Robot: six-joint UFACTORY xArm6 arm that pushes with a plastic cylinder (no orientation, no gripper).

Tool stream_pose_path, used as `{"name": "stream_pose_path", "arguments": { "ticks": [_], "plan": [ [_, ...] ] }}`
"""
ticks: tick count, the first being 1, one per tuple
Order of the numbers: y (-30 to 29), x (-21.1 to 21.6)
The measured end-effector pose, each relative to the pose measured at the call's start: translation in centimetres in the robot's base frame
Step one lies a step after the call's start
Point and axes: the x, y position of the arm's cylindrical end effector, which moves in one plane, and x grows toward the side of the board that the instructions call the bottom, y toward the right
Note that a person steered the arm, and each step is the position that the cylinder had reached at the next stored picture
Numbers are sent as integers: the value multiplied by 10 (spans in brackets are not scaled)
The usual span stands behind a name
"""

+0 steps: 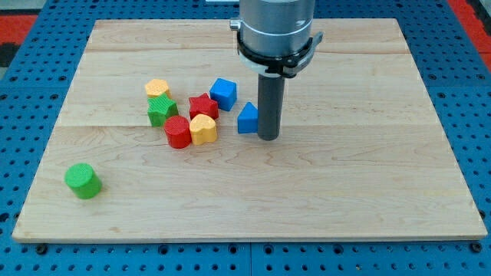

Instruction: Move the green star to the top right of the green circle

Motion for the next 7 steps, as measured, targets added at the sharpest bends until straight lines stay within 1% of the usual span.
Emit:
{"name": "stream_pose_path", "arguments": {
  "ticks": [1, 2, 3, 4, 5, 6, 7],
  "plan": [
    [-25, -28],
    [-36, -36],
    [-13, -33],
    [-2, -65],
    [-26, -124],
    [-102, -135],
    [-101, -99]
  ]
}}
